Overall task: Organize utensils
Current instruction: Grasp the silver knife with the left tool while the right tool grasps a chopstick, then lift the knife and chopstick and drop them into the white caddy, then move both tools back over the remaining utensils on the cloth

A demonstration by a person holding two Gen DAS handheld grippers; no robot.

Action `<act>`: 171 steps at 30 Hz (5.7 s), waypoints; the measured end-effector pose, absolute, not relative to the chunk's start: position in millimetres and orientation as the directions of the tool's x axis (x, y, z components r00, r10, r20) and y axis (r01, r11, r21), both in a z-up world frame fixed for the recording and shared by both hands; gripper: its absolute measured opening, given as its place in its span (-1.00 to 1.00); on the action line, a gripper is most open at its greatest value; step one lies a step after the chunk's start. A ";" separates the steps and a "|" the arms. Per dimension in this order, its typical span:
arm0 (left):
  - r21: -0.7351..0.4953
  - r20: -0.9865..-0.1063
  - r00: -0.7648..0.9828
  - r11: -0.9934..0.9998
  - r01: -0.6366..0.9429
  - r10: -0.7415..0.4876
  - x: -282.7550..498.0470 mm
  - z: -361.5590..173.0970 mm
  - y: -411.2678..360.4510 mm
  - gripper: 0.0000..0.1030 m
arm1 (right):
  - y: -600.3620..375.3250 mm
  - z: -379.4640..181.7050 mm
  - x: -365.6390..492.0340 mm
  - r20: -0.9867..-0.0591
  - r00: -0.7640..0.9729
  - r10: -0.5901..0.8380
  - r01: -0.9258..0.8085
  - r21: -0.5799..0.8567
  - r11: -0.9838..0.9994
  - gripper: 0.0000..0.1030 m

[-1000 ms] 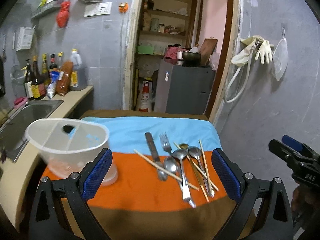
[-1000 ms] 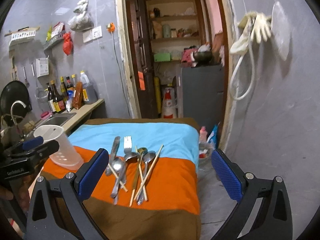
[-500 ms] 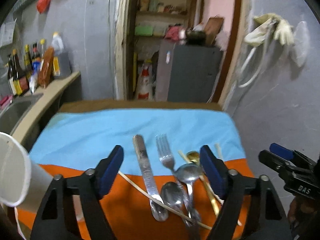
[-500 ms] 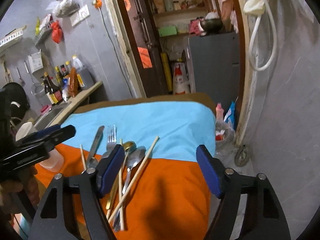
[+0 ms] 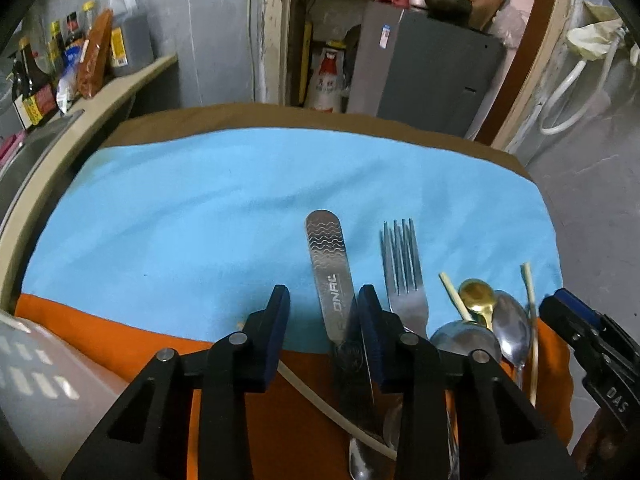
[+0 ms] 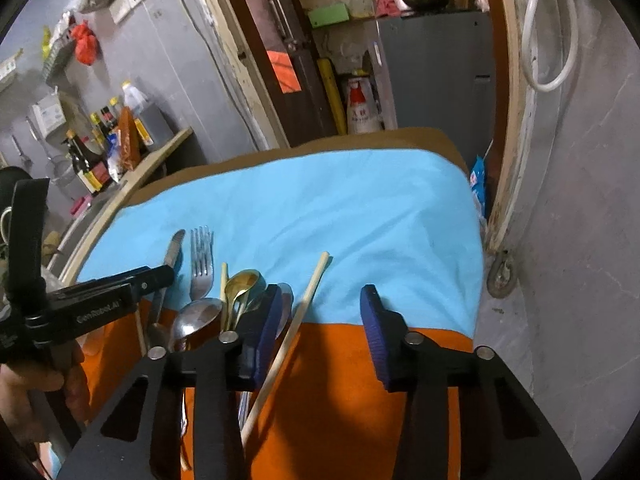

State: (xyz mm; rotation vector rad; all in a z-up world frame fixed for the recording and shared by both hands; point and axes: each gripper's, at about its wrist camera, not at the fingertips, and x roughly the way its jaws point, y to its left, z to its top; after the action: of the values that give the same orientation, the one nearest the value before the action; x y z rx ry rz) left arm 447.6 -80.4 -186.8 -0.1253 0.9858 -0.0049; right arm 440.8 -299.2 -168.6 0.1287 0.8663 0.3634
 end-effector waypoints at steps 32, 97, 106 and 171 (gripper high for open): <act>-0.269 -0.691 0.687 0.962 0.045 -0.226 408.2 -142.1 -77.2 -0.71 | -305.0 -139.6 429.7 -0.656 0.624 0.425 -0.143 0.439 0.887 -0.94; -0.282 -0.335 0.939 0.959 -0.023 -0.077 305.5 -65.2 169.2 -0.71 | -44.1 -34.2 343.6 0.059 0.880 0.472 -0.475 0.180 0.862 -0.93; -0.318 -0.319 0.934 0.947 0.051 -0.158 292.7 -58.5 167.1 -0.36 | -50.2 -45.2 340.3 -0.045 0.855 0.516 -0.499 0.197 0.844 -0.82; -0.237 -0.724 0.690 0.940 -0.247 -0.002 319.3 -179.4 -82.0 0.53 | -305.3 -157.4 377.0 -0.632 0.654 0.414 -0.365 0.216 0.906 0.16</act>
State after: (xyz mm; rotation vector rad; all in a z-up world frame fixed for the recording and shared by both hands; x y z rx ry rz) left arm 319.3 -82.0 -179.4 -0.3309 0.8014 0.1398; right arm 377.0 -305.3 -157.4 0.0722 0.7349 0.4422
